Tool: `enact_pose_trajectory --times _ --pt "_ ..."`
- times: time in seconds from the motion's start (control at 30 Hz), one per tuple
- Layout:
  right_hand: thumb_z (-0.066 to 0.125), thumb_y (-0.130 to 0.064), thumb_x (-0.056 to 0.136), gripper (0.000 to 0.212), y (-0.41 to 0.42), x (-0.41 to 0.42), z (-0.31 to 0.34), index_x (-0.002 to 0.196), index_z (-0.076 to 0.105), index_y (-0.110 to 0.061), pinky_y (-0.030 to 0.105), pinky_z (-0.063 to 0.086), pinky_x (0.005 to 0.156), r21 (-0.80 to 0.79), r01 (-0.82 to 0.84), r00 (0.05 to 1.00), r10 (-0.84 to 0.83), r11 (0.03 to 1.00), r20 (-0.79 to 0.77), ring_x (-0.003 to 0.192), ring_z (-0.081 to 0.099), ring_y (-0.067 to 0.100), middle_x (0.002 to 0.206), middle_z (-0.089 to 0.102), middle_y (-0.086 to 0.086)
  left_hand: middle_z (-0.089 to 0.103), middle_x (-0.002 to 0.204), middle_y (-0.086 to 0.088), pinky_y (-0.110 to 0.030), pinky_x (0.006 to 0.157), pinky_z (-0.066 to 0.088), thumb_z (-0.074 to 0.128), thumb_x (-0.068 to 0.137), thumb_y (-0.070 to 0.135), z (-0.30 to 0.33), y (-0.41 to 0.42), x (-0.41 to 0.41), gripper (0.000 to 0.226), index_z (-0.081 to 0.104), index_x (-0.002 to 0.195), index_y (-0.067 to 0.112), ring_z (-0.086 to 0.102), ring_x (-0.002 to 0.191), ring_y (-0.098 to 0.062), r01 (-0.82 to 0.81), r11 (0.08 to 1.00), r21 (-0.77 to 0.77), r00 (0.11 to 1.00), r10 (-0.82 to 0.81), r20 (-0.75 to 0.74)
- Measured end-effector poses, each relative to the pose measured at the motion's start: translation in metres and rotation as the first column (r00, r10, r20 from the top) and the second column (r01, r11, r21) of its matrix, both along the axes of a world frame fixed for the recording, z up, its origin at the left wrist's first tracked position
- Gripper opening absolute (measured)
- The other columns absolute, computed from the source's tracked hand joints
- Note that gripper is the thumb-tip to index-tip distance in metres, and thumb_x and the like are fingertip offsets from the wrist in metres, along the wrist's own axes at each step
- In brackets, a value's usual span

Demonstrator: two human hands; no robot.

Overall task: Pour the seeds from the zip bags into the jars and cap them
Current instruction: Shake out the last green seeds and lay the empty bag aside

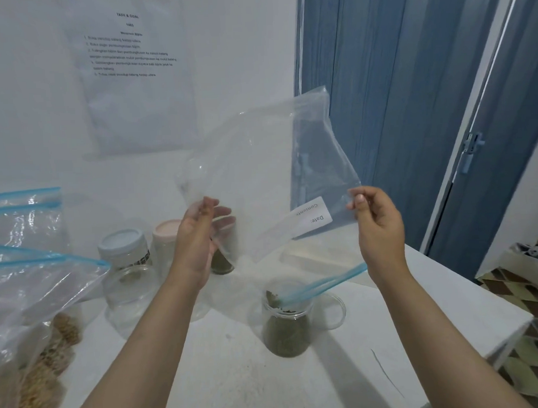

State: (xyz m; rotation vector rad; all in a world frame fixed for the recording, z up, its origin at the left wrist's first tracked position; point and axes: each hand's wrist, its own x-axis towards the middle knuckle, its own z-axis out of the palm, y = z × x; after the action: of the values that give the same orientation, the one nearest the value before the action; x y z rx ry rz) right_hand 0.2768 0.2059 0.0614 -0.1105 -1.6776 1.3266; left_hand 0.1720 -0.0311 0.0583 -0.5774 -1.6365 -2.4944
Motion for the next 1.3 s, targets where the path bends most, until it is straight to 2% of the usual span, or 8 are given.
enact_pose_trajectory --times 0.17,0.27,0.4,0.63,0.73,0.9,1.13,1.3 --pt "0.049 -0.018 0.104 0.02 0.007 0.005 -0.009 0.096 0.064 -0.03 0.026 0.048 0.087 -0.062 0.024 1.0 -0.025 0.998 -0.012 0.083 0.061 0.0 0.082 0.067 -0.018 0.069 0.083 0.002 -0.036 0.083 0.055 0.051 0.096 0.036 0.009 0.013 -0.002 0.022 0.059 0.099 0.015 0.068 0.075 -0.013 0.017 0.999 -0.028 1.0 -0.018 -0.02" --pt "0.05 -0.018 0.104 0.021 0.012 0.008 -0.014 0.095 0.063 -0.031 0.027 0.048 0.084 -0.086 0.041 0.998 -0.045 0.995 -0.039 0.085 0.062 0.005 0.082 0.067 -0.016 0.07 0.083 0.003 -0.032 0.079 0.055 0.056 0.086 0.043 0.014 0.018 0.001 0.03 0.059 0.1 0.017 0.068 0.076 -0.012 0.022 0.999 -0.042 0.999 -0.024 -0.037" --pt "0.05 -0.017 0.104 0.019 0.015 0.01 -0.017 0.096 0.063 -0.029 0.021 0.048 0.079 -0.097 0.033 0.999 -0.036 0.995 -0.029 0.085 0.062 0.006 0.082 0.068 -0.014 0.07 0.084 0.003 -0.033 0.08 0.055 0.059 0.077 0.048 0.019 0.023 0.005 0.039 0.059 0.101 0.017 0.068 0.077 -0.012 0.03 0.997 -0.078 0.999 -0.033 -0.041" --pt "0.049 -0.013 0.104 0.018 0.022 0.013 -0.012 0.097 0.062 -0.024 0.016 0.047 0.074 -0.121 0.008 1.0 -0.009 0.993 -0.01 0.078 0.06 0.001 0.084 0.066 -0.008 0.07 0.095 0.003 -0.037 0.089 0.052 0.056 0.096 0.034 0.022 0.03 0.004 0.016 0.056 0.107 0.023 0.069 0.085 -0.014 0.013 0.994 -0.108 0.997 -0.021 -0.079" --pt "0.049 -0.014 0.104 0.015 0.022 0.015 -0.021 0.099 0.062 -0.021 0.016 0.047 0.075 -0.14 -0.008 1.0 0.01 0.99 0.01 0.075 0.058 -0.001 0.085 0.065 -0.004 0.07 0.106 0.009 -0.033 0.089 0.05 0.071 0.083 0.056 0.002 0.033 0.006 0.044 0.051 0.114 0.032 0.068 0.097 -0.014 -0.024 0.99 -0.142 0.998 0.015 -0.069" --pt "0.049 -0.014 0.104 0.016 0.027 0.018 -0.032 0.099 0.061 -0.023 0.018 0.048 0.077 -0.174 -0.012 1.0 0.007 0.985 -0.029 0.079 0.058 0.003 0.083 0.066 -0.006 0.065 0.121 0.007 -0.035 0.092 0.048 0.073 0.035 0.091 -0.06 0.047 0.022 0.106 0.053 0.12 0.031 0.065 0.111 -0.017 0.108 0.981 -0.16 0.983 -0.082 0.166" --pt "0.046 -0.012 0.105 0.018 0.033 0.02 -0.037 0.098 0.06 -0.021 0.019 0.047 0.077 -0.154 -0.048 0.997 0.04 0.987 -0.06 0.076 0.055 0.009 0.08 0.063 -0.007 0.058 0.124 0.009 -0.047 0.106 0.046 0.063 0.087 0.06 -0.06 0.068 0.029 0.036 0.056 0.112 0.036 0.053 0.127 -0.019 0.106 0.983 -0.147 0.984 -0.082 0.159" --pt "0.047 -0.012 0.105 0.019 0.042 0.017 -0.036 0.098 0.06 -0.023 0.02 0.046 0.077 -0.145 -0.071 0.997 0.066 0.987 -0.042 0.076 0.054 0.007 0.081 0.063 -0.007 0.057 0.111 0.013 -0.039 0.096 0.051 0.052 0.094 0.042 -0.059 0.074 0.031 0.012 0.054 0.105 0.039 0.056 0.108 -0.01 0.028 0.984 -0.174 0.995 -0.011 0.102"
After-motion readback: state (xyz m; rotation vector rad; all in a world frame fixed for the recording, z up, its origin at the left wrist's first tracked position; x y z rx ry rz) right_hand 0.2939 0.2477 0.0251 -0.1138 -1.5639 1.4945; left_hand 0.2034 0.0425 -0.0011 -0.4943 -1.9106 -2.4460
